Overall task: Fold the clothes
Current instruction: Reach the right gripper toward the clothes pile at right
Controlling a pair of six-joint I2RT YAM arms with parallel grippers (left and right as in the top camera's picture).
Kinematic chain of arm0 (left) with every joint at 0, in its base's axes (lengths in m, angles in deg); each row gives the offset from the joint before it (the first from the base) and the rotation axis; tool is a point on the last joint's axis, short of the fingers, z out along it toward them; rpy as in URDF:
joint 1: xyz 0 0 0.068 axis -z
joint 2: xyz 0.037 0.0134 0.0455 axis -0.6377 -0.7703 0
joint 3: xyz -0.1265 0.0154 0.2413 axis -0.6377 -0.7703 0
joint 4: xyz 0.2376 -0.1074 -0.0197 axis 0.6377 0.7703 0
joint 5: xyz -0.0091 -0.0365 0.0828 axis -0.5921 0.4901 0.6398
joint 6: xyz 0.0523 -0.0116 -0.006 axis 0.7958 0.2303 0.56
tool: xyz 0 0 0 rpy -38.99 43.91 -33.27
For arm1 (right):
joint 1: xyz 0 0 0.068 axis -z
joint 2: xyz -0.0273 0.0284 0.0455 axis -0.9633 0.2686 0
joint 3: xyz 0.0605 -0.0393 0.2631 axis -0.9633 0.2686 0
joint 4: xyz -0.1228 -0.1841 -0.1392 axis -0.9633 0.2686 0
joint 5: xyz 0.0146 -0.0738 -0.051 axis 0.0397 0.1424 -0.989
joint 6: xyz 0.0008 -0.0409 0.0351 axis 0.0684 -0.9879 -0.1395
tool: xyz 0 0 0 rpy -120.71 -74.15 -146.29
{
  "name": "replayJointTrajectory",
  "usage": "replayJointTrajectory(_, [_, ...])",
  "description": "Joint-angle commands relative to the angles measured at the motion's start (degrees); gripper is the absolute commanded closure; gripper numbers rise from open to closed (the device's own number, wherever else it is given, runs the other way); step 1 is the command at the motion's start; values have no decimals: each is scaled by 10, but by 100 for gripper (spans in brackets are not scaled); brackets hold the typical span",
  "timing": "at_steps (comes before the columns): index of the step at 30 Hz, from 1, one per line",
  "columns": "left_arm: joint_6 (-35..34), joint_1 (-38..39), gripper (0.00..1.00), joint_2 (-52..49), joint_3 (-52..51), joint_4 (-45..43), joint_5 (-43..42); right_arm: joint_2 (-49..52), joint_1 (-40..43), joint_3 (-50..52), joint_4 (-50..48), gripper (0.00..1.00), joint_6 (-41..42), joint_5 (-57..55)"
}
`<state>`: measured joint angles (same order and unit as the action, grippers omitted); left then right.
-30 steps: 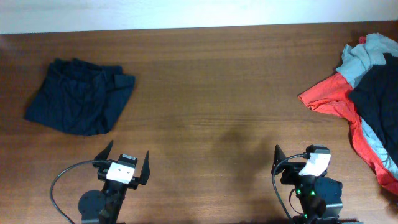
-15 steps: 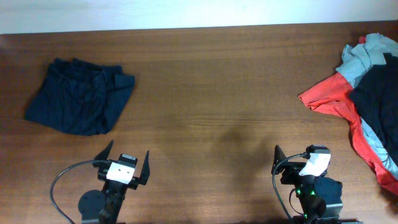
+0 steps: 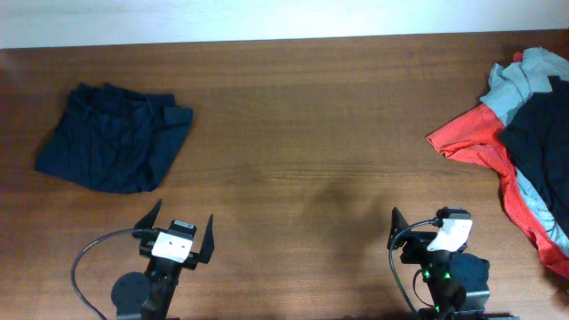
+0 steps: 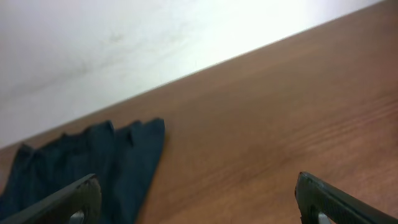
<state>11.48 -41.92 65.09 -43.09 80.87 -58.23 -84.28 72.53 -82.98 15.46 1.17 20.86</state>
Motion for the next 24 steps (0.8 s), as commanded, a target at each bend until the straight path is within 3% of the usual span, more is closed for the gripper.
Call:
replayJointTrajectory(1, [-6,2,1,4,-4,-9,-91,-3,4,4,-14,1,46,92])
replayJointTrajectory(3, [-5,2,1,4,-4,3,-187,-3,4,4,-33,1,68,150])
replayJointTrajectory(7, [-10,2,1,4,-4,-10,-266,-3,4,4,-68,1,67,204])
replayJointTrajectory(16, [-183,2,1,-23,81,-93,-239,28,4,-102,-119,1,66,174])
replayJointTrajectory(21, [-182,2,1,-156,234,6,-188,164,4,-226,-87,1,62,149])
replayJointTrajectory(24, [-164,2,1,-305,381,120,-182,305,4,-340,3,2,57,143])
